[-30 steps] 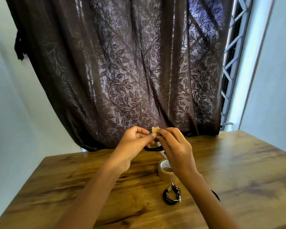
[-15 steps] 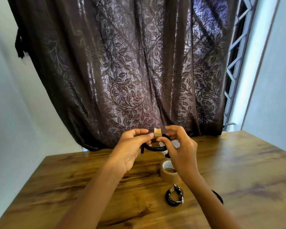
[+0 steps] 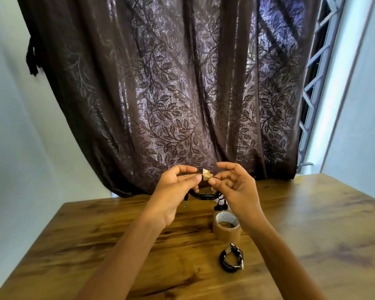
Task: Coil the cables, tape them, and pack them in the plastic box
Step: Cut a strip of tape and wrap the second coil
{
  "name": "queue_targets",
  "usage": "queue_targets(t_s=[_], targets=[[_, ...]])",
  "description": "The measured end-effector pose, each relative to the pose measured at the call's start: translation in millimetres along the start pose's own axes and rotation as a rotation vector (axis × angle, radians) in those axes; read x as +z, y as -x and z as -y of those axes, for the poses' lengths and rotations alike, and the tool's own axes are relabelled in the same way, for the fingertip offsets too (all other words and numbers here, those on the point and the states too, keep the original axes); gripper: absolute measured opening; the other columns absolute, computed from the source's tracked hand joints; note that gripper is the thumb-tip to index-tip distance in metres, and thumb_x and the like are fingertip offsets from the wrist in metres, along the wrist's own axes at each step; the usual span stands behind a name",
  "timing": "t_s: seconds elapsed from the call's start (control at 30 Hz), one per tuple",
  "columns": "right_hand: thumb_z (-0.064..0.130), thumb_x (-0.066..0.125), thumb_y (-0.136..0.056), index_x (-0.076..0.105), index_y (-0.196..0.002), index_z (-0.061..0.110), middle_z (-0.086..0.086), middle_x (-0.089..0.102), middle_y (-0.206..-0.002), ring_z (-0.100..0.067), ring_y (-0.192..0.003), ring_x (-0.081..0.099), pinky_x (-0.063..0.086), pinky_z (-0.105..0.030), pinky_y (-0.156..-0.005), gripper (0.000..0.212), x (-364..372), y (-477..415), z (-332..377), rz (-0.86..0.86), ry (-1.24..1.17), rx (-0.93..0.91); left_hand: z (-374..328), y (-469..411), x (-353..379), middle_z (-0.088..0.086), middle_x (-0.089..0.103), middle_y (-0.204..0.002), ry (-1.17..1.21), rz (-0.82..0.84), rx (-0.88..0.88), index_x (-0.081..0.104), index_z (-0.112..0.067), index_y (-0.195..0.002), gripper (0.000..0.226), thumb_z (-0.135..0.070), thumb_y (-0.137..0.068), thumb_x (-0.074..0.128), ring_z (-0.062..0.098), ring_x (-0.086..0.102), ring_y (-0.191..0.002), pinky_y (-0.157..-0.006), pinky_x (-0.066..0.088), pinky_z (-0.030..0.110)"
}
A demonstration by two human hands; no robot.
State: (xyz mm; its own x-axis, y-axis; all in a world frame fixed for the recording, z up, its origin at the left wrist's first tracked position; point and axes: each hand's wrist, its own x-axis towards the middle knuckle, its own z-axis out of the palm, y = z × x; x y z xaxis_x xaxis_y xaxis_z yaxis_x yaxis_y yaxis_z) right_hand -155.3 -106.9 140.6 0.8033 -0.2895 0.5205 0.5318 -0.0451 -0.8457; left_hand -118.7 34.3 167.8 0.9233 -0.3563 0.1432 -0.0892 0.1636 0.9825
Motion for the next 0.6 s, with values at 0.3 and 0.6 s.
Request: queue_targets(t_s=[0.3, 0.6], targets=[[0.0, 0.07, -0.078, 0.064, -0.098, 0.016, 0.007, 0.048, -0.097, 0.002, -0.079, 0.054, 0.046, -0.01, -0.069, 0.026, 1.2, 12.4, 1.8, -0.131, 0.606, -0.433, 1.7, 7.4, 8.2, 0.003, 0.072, -0.081, -0.07, -0.058, 0.106, 0.055, -0.015, -0.095, 0.017, -0.006, -0.084, 0.064, 0.01, 0.059, -0.059, -0.06, 0.047, 0.014], [-0.012, 0.066, -0.076, 0.068, -0.1, 0.002, 0.002, 0.045, -0.099, 0.012, -0.086, 0.05, 0.044, -0.001, -0.074, 0.028, -4.8, 19.3, -1.7, -0.137, 0.789, -0.599, 1.4, 18.3, 16.1, -0.005, 0.072, -0.075, -0.237, -0.137, 0.314, 0.055, -0.022, -0.089, 0.026, -0.007, -0.077, 0.072, 0.009, 0.069, -0.069, -0.068, 0.055, 0.024]])
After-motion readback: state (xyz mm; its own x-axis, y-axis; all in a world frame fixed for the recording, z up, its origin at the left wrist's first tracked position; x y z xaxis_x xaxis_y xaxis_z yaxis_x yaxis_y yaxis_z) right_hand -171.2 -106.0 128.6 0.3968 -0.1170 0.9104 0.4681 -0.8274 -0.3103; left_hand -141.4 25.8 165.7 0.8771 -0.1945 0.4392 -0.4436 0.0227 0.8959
